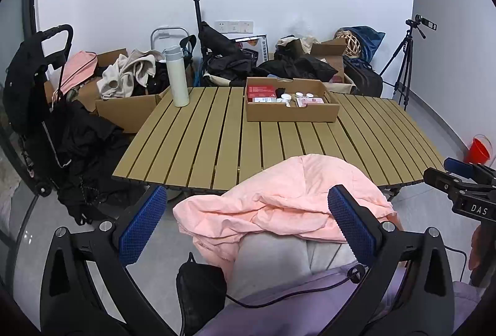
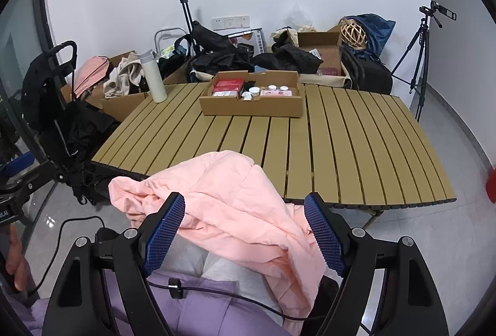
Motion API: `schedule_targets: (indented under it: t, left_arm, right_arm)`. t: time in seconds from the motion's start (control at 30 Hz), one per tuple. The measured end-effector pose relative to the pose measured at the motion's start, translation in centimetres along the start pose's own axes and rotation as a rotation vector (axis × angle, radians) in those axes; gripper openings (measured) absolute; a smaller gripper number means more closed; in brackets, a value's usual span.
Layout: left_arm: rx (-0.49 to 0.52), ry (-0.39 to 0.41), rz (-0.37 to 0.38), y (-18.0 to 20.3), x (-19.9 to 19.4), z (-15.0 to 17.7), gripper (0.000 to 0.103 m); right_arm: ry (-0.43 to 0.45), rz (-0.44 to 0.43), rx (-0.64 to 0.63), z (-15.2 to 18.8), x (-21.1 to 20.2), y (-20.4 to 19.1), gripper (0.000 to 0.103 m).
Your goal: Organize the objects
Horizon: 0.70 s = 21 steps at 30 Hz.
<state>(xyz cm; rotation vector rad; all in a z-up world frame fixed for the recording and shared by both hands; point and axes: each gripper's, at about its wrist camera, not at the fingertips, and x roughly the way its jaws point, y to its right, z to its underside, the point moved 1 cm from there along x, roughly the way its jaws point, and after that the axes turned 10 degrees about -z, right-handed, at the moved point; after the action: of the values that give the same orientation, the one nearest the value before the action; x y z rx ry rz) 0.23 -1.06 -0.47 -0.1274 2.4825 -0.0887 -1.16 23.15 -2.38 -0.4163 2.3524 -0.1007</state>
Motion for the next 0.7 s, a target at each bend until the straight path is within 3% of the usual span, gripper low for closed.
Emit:
schedule_targets:
  t: [0.7]
  left_arm:
    - [0.020,-0.023,-0.003,0.19,0.51,0.39,0.103]
  right_arm:
    - [-0.018,-0.007,0.010,0.13,0.54,0.75,0.083]
